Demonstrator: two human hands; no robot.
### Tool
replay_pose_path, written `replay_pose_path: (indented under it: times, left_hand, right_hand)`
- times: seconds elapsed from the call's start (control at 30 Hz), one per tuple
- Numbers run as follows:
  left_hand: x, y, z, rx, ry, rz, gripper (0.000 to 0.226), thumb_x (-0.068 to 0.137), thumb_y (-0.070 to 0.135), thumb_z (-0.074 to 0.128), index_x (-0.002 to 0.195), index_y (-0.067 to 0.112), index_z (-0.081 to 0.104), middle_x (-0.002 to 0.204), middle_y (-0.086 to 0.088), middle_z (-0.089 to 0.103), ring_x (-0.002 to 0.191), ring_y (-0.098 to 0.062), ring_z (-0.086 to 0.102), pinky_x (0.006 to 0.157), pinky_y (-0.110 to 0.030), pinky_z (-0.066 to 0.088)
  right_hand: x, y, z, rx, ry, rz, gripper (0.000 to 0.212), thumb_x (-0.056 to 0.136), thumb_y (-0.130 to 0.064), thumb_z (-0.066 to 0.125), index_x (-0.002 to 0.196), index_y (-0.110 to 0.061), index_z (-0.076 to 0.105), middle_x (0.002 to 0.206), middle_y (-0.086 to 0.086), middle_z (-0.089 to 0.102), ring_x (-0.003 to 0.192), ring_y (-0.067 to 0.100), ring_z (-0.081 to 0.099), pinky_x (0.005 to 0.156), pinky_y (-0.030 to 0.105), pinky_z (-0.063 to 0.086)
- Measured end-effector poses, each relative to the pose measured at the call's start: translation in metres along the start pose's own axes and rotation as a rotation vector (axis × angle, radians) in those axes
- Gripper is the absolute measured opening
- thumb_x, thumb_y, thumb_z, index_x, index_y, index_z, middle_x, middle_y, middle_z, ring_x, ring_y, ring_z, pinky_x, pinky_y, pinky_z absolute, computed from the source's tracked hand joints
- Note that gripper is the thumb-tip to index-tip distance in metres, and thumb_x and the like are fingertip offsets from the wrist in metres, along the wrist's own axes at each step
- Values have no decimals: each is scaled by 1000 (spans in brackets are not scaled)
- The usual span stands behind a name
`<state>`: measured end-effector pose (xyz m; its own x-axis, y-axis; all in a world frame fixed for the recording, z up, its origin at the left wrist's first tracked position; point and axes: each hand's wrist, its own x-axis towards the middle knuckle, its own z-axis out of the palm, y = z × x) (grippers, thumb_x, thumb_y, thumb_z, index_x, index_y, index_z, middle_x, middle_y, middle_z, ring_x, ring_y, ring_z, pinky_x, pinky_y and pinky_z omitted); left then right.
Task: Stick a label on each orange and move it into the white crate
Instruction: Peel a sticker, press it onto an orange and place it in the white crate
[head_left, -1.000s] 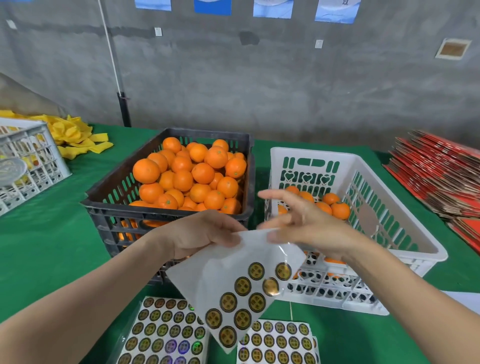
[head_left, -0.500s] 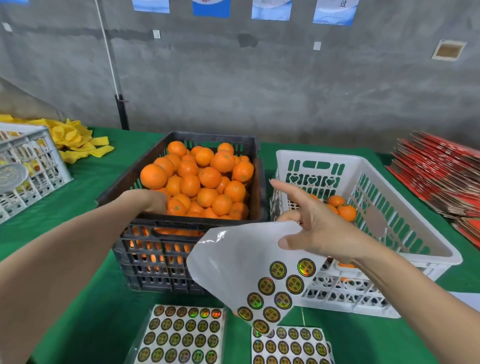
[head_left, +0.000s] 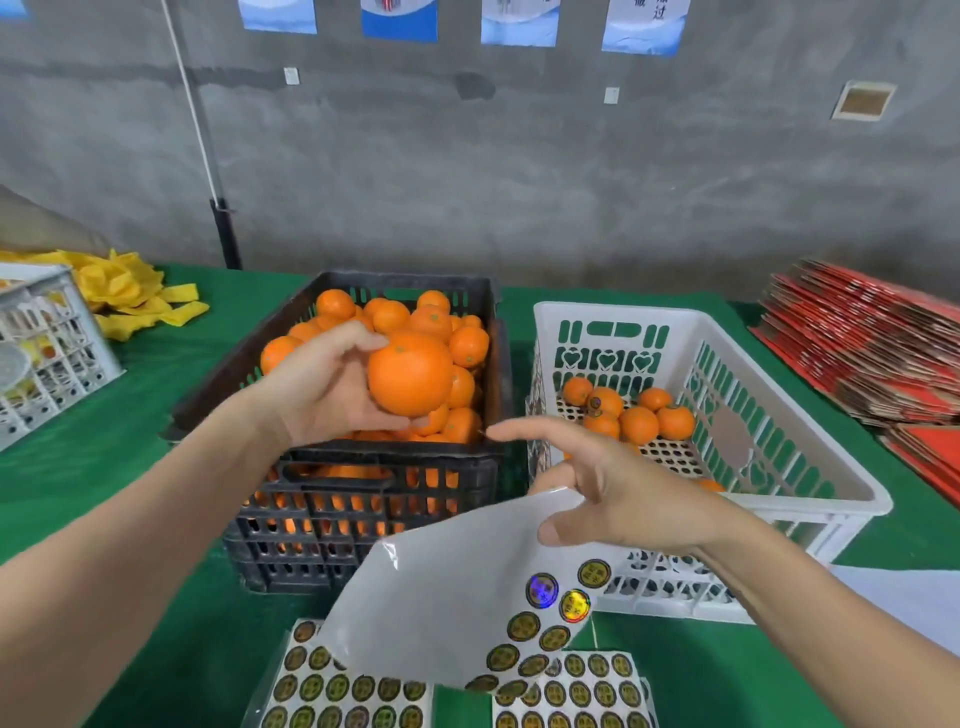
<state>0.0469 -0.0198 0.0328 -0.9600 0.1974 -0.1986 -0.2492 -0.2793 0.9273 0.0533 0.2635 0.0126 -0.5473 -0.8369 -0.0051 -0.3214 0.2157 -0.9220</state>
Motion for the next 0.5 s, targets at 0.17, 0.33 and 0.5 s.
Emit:
replay_pose_path:
  times: [0.17, 0.33, 0.5]
  left_hand:
    - [-6, -33, 56, -119, -140, -105, 53, 75, 46, 59, 120, 19, 57, 107, -18, 69, 72, -32, 68, 55, -31, 55]
    - [-3, -58, 88, -133, -205, -176, 63, 67, 37, 77, 122, 14, 56, 87, -14, 69, 56, -21, 57, 44, -22, 46]
    - [5, -72, 108, -141, -152, -242, 67, 65, 41, 60, 125, 13, 54, 88, -19, 70, 64, -28, 68, 57, -29, 57]
  right_hand:
    - [-26, 6, 0, 1, 18, -33, 75, 80, 1, 70, 132, -45, 42, 98, 12, 64, 75, 23, 62, 65, 29, 51]
    - [-50, 8, -6, 235, 58, -78, 69, 78, 4, 70, 132, -31, 45, 99, 27, 65, 84, 30, 65, 69, 30, 53]
    - [-64, 14, -11, 424, 55, -22, 68, 73, 10, 66, 128, -25, 49, 103, 39, 59, 90, 35, 64, 75, 36, 56]
